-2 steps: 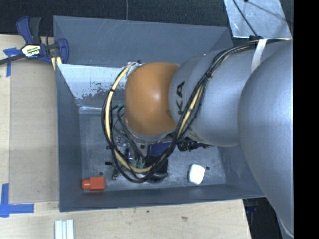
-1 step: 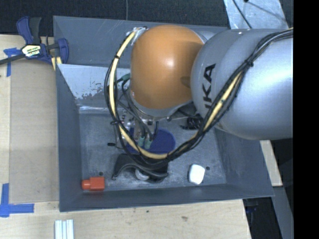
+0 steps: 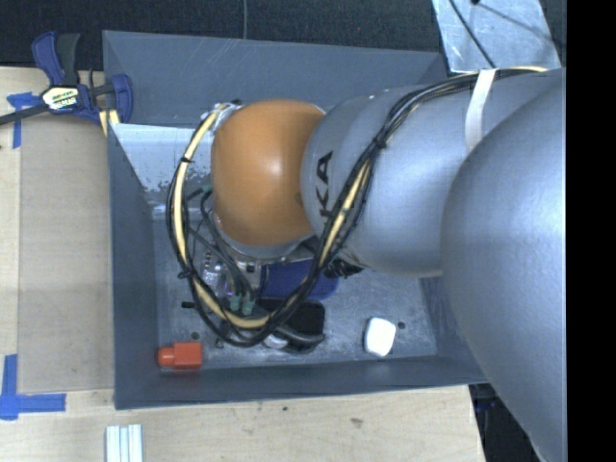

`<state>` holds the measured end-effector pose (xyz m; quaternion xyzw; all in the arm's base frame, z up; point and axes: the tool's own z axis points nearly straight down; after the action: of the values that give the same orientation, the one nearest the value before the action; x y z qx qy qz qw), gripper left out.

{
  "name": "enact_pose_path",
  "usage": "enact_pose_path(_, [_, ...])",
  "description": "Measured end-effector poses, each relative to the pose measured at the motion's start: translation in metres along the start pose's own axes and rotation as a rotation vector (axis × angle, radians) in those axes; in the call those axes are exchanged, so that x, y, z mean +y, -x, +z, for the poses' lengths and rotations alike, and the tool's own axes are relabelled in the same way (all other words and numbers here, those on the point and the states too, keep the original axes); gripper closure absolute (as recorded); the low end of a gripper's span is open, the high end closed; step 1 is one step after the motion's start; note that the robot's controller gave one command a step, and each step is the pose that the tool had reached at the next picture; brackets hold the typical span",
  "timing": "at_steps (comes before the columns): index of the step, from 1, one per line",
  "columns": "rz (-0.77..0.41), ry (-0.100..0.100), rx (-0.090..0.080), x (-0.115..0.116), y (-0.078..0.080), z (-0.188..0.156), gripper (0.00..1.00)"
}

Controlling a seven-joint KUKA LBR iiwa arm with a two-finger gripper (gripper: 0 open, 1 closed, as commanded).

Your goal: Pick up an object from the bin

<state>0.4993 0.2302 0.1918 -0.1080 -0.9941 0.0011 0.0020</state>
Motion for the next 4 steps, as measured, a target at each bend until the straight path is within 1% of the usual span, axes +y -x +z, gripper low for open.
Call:
enact_pose_path(1, [0.0,0.004,-0.006,0.0,0.001,-0.005,0.0])
enact_pose_path(2, [0.102,0.004,-0.011,-0.059,0.063,-0.035,0.0])
enact_pose_path(3, [-0.031,-0.002,0.0,-0.132,0.04,0.024,0.0])
enact_pose_path(4, [0.071,0.003,-0.004,-0.102,0.037,0.105,0.0])
